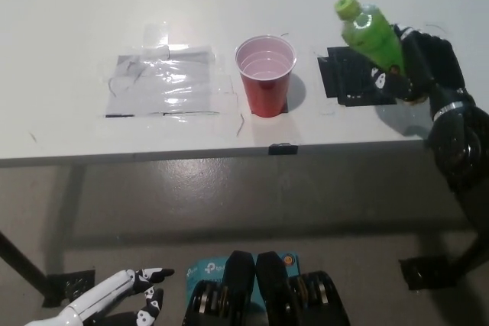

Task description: The robot uses its right hand to pick up a bottle kept in the middle of the desk and tilt it into a cup kept next to it to pour water out

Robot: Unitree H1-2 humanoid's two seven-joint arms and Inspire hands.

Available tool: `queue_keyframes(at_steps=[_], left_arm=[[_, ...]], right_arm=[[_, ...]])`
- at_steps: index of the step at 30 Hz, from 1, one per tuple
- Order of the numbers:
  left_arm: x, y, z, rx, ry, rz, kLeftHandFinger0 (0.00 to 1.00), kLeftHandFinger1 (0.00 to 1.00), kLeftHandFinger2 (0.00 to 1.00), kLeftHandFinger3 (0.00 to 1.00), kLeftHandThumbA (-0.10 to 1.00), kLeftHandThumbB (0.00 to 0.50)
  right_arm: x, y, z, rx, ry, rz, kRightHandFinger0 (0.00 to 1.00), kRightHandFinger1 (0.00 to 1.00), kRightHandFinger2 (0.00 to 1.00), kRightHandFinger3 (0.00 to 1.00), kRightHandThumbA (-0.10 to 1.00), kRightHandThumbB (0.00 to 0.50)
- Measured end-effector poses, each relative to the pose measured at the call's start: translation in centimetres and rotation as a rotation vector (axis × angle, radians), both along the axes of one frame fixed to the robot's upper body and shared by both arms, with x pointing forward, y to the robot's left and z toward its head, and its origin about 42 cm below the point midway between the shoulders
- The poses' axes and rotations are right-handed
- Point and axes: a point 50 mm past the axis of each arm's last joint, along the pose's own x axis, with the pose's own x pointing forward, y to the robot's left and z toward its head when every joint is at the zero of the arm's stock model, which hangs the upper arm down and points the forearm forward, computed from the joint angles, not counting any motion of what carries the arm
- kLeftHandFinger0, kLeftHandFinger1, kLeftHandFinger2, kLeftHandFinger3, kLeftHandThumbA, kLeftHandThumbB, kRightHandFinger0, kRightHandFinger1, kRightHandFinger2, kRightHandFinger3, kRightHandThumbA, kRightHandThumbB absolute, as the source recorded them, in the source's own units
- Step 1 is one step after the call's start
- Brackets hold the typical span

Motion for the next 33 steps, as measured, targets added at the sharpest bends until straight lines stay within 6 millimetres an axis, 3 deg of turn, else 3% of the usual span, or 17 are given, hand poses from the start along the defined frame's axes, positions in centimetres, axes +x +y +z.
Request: queue_keyframes(at_steps=[5,7,8,11,12,13,15,17,20,24,26,28,33], left_arm=[[0.0,0.0,0.0,0.0,0.0,0.0,1.0,1.0,1.0,1.0,1.0,0.319],[0.0,0.0,0.0,0.0,0.0,-0.001,1.0,1.0,1.0,1.0,1.0,0.341],[0.0,0.0,0.0,0.0,0.0,-0.002,1.0,1.0,1.0,1.0,1.0,0.341],[0.1,-0.1,0.1,0.0,-0.004,-0.004,1.0,1.0,1.0,1.0,1.0,0.326],[0.2,-0.1,0.1,0.0,-0.005,-0.004,1.0,1.0,1.0,1.0,1.0,0.334],[0.2,-0.2,0.2,0.0,-0.007,-0.007,1.0,1.0,1.0,1.0,1.0,0.334],[0.4,-0.2,0.3,0.0,-0.01,-0.01,1.0,1.0,1.0,1.0,1.0,0.327],[0.5,-0.3,0.4,0.0,-0.012,-0.015,1.0,1.0,1.0,1.0,1.0,0.339],[0.5,-0.3,0.4,0.0,-0.009,-0.021,1.0,1.0,1.0,1.0,1.0,0.351],[0.5,-0.2,0.4,0.003,-0.005,-0.021,1.0,1.0,1.0,1.0,1.0,0.321],[0.5,-0.2,0.5,0.003,-0.005,-0.022,1.0,1.0,1.0,1.0,1.0,0.34],[0.5,-0.2,0.5,0.003,-0.003,-0.025,1.0,1.0,1.0,1.0,1.0,0.332],[0.6,-0.2,0.7,0.005,-0.006,-0.032,1.0,1.0,1.0,1.0,1.0,0.33]], right_arm=[[0.3,1.8,0.7,-0.107,-0.038,0.068,0.0,0.0,0.03,0.4,-0.1,0.02],[0.5,2.3,1.1,-0.122,-0.05,0.081,0.0,0.01,0.06,0.42,-0.1,0.021],[0.6,2.8,1.4,-0.131,-0.06,0.092,0.0,0.03,0.09,0.45,-0.06,0.053],[0.8,3.7,2.1,-0.159,-0.076,0.112,0.0,0.04,0.11,0.45,-0.03,0.083],[0.9,3.9,2.3,-0.168,-0.079,0.117,0.0,0.01,0.09,0.45,-0.03,0.118],[0.9,4.4,2.6,-0.19,-0.088,0.129,0.0,0.01,0.09,0.45,-0.06,0.116],[1.0,4.9,3.0,-0.217,-0.098,0.143,0.0,0.0,0.06,0.47,-0.05,0.172],[1.1,5.2,3.3,-0.244,-0.11,0.153,0.0,0.0,0.03,0.45,-0.06,0.197],[1.2,5.3,3.7,-0.279,-0.127,0.167,0.0,0.0,0.02,0.46,-0.02,0.193],[1.6,4.4,4.5,-0.354,-0.154,0.17,0.0,0.0,0.03,0.43,0.01,0.192],[1.8,4.0,5.2,-0.4,-0.175,0.171,0.0,0.0,0.03,0.41,0.01,0.175],[1.9,3.6,5.9,-0.443,-0.196,0.174,0.0,0.0,0.04,0.39,0.0,0.194],[2.5,3.3,7.7,-0.571,-0.258,0.193,0.0,0.0,0.15,0.39,-0.03,0.175]])
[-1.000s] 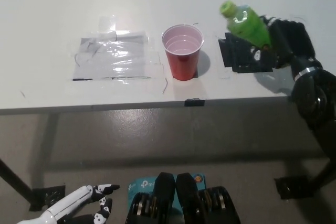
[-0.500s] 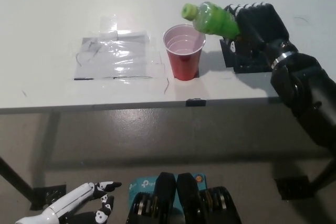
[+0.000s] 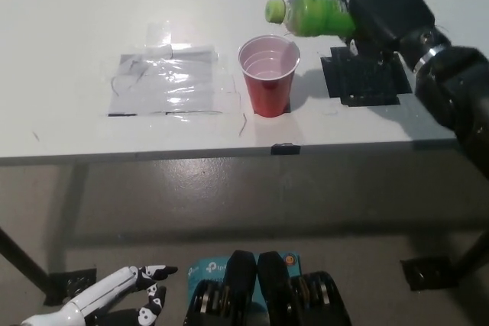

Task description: The robot uses its right hand to pick up a bottle kept in the middle of the desk and tilt it into a cup kept next to it to pour water out

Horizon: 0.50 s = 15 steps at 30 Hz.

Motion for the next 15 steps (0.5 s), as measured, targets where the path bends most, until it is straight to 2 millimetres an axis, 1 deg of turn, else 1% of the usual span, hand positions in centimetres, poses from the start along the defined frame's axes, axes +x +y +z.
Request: queue_keyframes(at_steps=[1,2,3,5,6,8,9,10,11,12,13,14,15], left_arm=[[0.1,0.0,0.1,0.0,-0.002,-0.001,1.0,1.0,1.0,1.0,1.0,0.32],[0.1,0.0,0.1,0.0,-0.004,-0.002,1.0,1.0,1.0,1.0,1.0,0.32],[0.1,0.0,0.2,0.001,-0.005,-0.003,1.0,1.0,1.0,1.0,1.0,0.326],[0.2,0.1,0.3,0.002,-0.007,-0.005,1.0,1.0,1.0,1.0,1.0,0.321],[0.2,0.1,0.3,0.003,-0.008,-0.006,1.0,1.0,1.0,1.0,1.0,0.322],[0.2,0.1,0.3,0.006,-0.008,-0.007,1.0,1.0,1.0,1.0,1.0,0.325],[0.2,0.1,0.3,0.006,-0.008,-0.008,1.0,1.0,1.0,1.0,1.0,0.324],[0.2,0.1,0.3,0.006,-0.007,-0.008,1.0,1.0,1.0,1.0,1.0,0.329],[0.2,0.1,0.3,0.006,-0.008,-0.009,1.0,1.0,1.0,1.0,1.0,0.327],[0.2,0.0,0.4,0.006,-0.008,-0.01,1.0,1.0,1.0,1.0,1.0,0.325],[0.2,0.0,0.4,0.006,-0.008,-0.011,1.0,1.0,1.0,1.0,1.0,0.328],[0.2,0.1,0.4,0.006,-0.008,-0.011,1.0,1.0,1.0,1.0,1.0,0.327],[0.2,0.1,0.4,0.007,-0.008,-0.012,1.0,1.0,1.0,1.0,1.0,0.326]], right_arm=[[0.1,0.1,0.5,-0.02,-0.016,0.007,0.0,0.0,0.17,0.37,-0.04,0.166],[0.2,0.1,0.9,-0.04,-0.03,0.014,0.0,0.0,0.22,0.35,-0.04,0.161],[0.3,0.3,1.4,-0.059,-0.044,0.022,0.0,0.0,0.24,0.34,-0.05,0.164],[0.4,0.7,2.3,-0.093,-0.073,0.037,0.0,0.0,0.26,0.36,-0.06,0.172],[0.4,0.8,2.6,-0.105,-0.083,0.042,0.0,0.0,0.27,0.39,-0.07,0.196],[0.4,1.2,3.3,-0.128,-0.103,0.055,0.0,0.0,0.28,0.39,-0.07,0.208],[0.4,1.4,3.5,-0.145,-0.113,0.063,0.0,0.0,0.28,0.41,-0.08,0.206],[0.4,1.6,3.6,-0.16,-0.118,0.068,0.0,0.0,0.29,0.43,-0.1,0.206],[0.4,1.7,3.7,-0.171,-0.123,0.073,0.0,0.0,0.26,0.43,-0.06,0.228],[0.4,1.9,3.8,-0.193,-0.129,0.084,0.0,0.0,0.25,0.41,-0.08,0.236],[0.4,2.2,3.8,-0.218,-0.138,0.094,0.0,0.0,0.22,0.39,-0.07,0.255],[0.3,2.4,3.8,-0.239,-0.145,0.105,0.0,0.0,0.19,0.36,-0.05,0.242],[0.4,2.5,3.8,-0.26,-0.153,0.118,0.0,0.0,0.19,0.36,-0.05,0.236]])
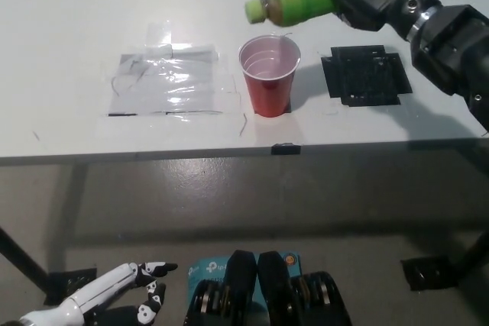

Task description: The robot uses its right hand to pick up a bottle kept in the middle of the desk and tilt it into a cup kept next to it to pour water out

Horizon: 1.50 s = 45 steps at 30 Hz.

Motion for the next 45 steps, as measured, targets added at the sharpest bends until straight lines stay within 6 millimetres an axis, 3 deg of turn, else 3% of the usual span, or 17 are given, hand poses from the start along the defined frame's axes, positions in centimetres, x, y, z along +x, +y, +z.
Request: queue_keyframes(at_steps=[1,2,5,6,7,10,14,21,23,25,27,29,33,34,41,42,45], left_arm=[[0.0,0.0,0.0,0.001,0.001,-0.001,1.0,1.0,1.0,1.0,1.0,0.321],[0.0,0.0,0.0,0.002,0.001,-0.002,1.0,1.0,1.0,1.0,1.0,0.327],[0.0,0.2,0.1,0.007,0.001,-0.003,1.0,1.0,1.0,1.0,1.0,0.32],[0.0,0.2,0.1,0.007,0.001,-0.003,1.0,1.0,1.0,1.0,1.0,0.319],[0.0,0.2,0.1,0.007,0.001,-0.003,1.0,1.0,1.0,1.0,1.0,0.32],[0.0,0.3,0.1,0.008,0.003,-0.004,1.0,1.0,1.0,1.0,1.0,0.332],[0.0,0.2,0.1,0.008,0.005,-0.006,1.0,1.0,1.0,1.0,1.0,0.325],[0.1,0.3,0.2,0.008,0.005,-0.007,1.0,1.0,1.0,1.0,1.0,0.332],[0.1,0.3,0.2,0.008,0.004,-0.007,1.0,1.0,1.0,1.0,1.0,0.339],[0.1,0.3,0.3,0.008,0.003,-0.008,1.0,1.0,1.0,1.0,1.0,0.344],[0.1,0.3,0.3,0.009,0.001,-0.009,1.0,1.0,1.0,1.0,1.0,0.343],[0.1,0.3,0.3,0.01,0.0,-0.009,1.0,1.0,1.0,1.0,1.0,0.357],[0.1,0.3,0.4,0.01,0.0,-0.007,1.0,1.0,1.0,1.0,1.0,0.346],[0.1,0.3,0.4,0.01,0.0,-0.006,1.0,1.0,1.0,1.0,1.0,0.33],[0.2,0.4,0.5,0.009,-0.002,-0.002,1.0,1.0,1.0,1.0,1.0,0.346],[0.2,0.4,0.5,0.009,-0.002,-0.001,1.0,1.0,1.0,1.0,1.0,0.343],[0.2,0.5,0.5,0.008,-0.002,0.001,1.0,1.0,1.0,1.0,1.0,0.343]], right_arm=[[0.0,0.2,0.1,-0.022,-0.01,0.009,0.0,0.0,0.2,0.24,-0.05,0.239],[0.1,0.3,0.3,-0.048,-0.021,0.019,0.0,0.0,0.23,0.19,-0.05,0.238],[0.1,0.6,1.3,-0.129,-0.066,0.049,0.0,0.0,0.23,0.18,-0.03,0.237],[0.1,0.6,1.6,-0.147,-0.084,0.058,0.0,0.0,0.2,0.14,0.01,0.203],[0.1,0.6,2.0,-0.162,-0.102,0.064,0.0,0.0,0.19,0.11,0.01,0.203],[0.2,0.2,2.7,-0.198,-0.15,0.084,0.0,0.0,0.18,0.15,0.01,0.244],[0.5,-1.0,2.7,-0.233,-0.169,0.089,0.0,0.0,0.16,0.12,0.01,0.257],[1.3,-2.8,2.0,-0.291,-0.185,0.082,0.0,0.0,0.13,0.26,0.04,0.259],[1.4,-2.9,2.1,-0.305,-0.194,0.086,0.0,0.0,0.11,0.14,0.05,0.23],[1.4,-2.8,2.3,-0.314,-0.202,0.092,0.0,0.0,0.1,0.14,0.06,0.251],[1.3,-2.6,2.5,-0.32,-0.206,0.096,0.0,0.0,0.12,0.08,0.07,0.238],[1.3,-2.6,2.5,-0.333,-0.208,0.101,0.0,0.0,0.12,0.08,0.12,0.301],[1.5,-2.5,2.0,-0.361,-0.191,0.11,0.0,0.0,0.12,0.09,0.11,0.29],[1.5,-2.5,1.8,-0.368,-0.186,0.11,0.0,0.0,0.11,0.02,0.12,0.267],[1.7,-2.6,1.3,-0.401,-0.19,0.115,0.0,0.0,0.11,0.03,0.16,0.295],[1.6,-2.6,1.3,-0.403,-0.192,0.116,0.0,0.0,0.12,0.02,0.15,0.257],[1.6,-2.6,1.3,-0.404,-0.194,0.115,0.0,0.0,0.16,0.07,0.18,0.208]])
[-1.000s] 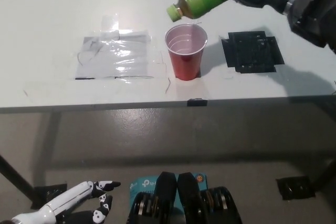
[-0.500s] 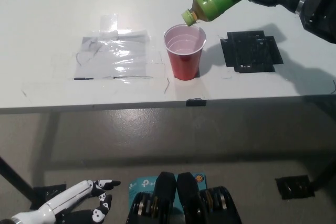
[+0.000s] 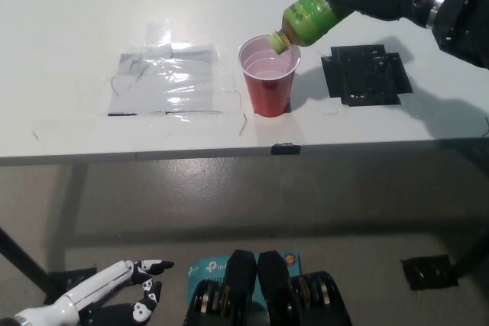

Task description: The robot uses its right hand to pick up a bottle kept in the middle of the desk and tilt it into a cup kept next to it to pour water out

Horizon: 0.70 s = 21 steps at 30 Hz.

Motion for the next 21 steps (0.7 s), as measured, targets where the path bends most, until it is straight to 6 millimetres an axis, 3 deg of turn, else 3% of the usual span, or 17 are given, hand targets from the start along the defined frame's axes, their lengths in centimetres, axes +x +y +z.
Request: queue_keyframes(at_steps=[2,4,5,8,11,18,19,21], left_arm=[[0.0,0.0,0.0,0.0,0.0,0.0,1.0,1.0,1.0,1.0,1.0,0.345],[-0.1,0.0,0.0,0.0,0.001,0.0,1.0,1.0,1.0,1.0,1.0,0.342],[-0.1,0.0,-0.1,0.0,0.002,0.0,1.0,1.0,1.0,1.0,1.0,0.333],[-0.3,0.0,-0.1,0.0,0.004,-0.001,1.0,1.0,1.0,1.0,1.0,0.345],[-0.6,0.0,-0.4,0.001,0.013,0.001,1.0,1.0,1.0,1.0,1.0,0.344],[-0.9,0.0,-0.7,-0.004,0.02,0.002,1.0,1.0,1.0,1.0,1.0,0.347],[-0.9,0.0,-0.7,-0.004,0.02,0.002,1.0,1.0,1.0,1.0,1.0,0.345],[-0.9,0.0,-0.7,-0.004,0.02,0.002,1.0,1.0,1.0,1.0,1.0,0.335]], right_arm=[[0.0,0.0,0.2,0.003,-0.002,-0.004,0.0,0.0,0.17,0.07,0.16,0.203],[-0.1,0.1,0.4,0.007,-0.005,-0.004,0.0,0.0,0.18,0.14,0.08,0.231],[-0.2,0.1,0.5,0.014,-0.005,-0.006,0.0,0.0,0.16,0.12,0.04,0.24],[-0.4,-0.3,0.1,0.072,0.012,-0.022,0.0,0.0,0.18,0.24,0.04,0.185],[-1.0,-0.6,-0.9,0.141,0.049,-0.042,0.0,0.0,0.18,0.36,-0.05,0.189],[-1.5,-1.6,-3.6,0.343,0.183,-0.136,0.0,0.0,0.15,0.44,0.01,0.207],[-1.6,-1.6,-3.8,0.381,0.201,-0.146,0.0,0.02,0.19,0.42,-0.02,0.122],[-1.8,-1.5,-4.6,0.452,0.24,-0.167,0.0,0.03,0.2,0.36,-0.1,0.07]])
